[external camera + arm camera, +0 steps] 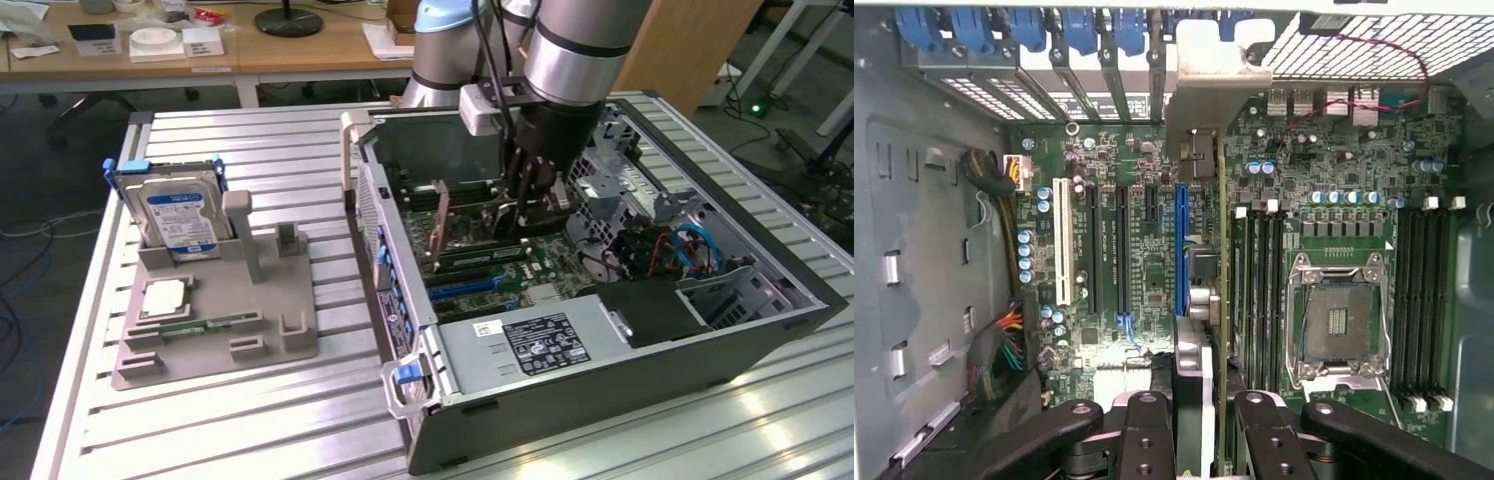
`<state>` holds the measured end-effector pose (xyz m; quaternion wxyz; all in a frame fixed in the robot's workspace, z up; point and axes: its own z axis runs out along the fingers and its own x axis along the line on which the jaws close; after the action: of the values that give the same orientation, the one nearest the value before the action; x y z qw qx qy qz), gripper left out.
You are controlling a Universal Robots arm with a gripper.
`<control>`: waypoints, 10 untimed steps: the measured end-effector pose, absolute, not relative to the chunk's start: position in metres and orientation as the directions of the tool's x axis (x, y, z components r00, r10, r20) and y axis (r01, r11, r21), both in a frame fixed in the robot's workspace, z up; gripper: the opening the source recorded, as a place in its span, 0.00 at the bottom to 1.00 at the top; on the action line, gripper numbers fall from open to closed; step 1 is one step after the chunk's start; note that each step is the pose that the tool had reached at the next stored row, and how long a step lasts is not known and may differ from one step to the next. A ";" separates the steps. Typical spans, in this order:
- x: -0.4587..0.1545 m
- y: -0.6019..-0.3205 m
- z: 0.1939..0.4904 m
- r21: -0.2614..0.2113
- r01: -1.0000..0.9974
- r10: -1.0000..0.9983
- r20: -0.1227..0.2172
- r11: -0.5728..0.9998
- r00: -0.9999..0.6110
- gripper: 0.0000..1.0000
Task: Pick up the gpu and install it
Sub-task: 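Insert the gpu into the slot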
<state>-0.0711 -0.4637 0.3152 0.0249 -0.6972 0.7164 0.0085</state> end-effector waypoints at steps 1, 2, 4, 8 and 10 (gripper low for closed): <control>-0.072 -0.464 0.313 -0.022 -0.999 -0.999 -0.048 0.028 -0.026 0.28; -0.072 -0.464 0.312 -0.023 -0.999 -0.999 -0.048 0.027 -0.026 0.28; -0.074 -0.464 0.310 -0.022 -0.999 -0.999 -0.048 0.028 -0.026 0.28; -0.074 -0.464 0.309 -0.022 -0.999 -0.999 -0.048 0.028 -0.027 0.28; -0.074 -0.464 0.309 -0.022 -0.999 -0.999 -0.048 0.028 -0.027 0.28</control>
<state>-0.0742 -0.4637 0.3095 0.0249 -0.6972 0.7164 0.0086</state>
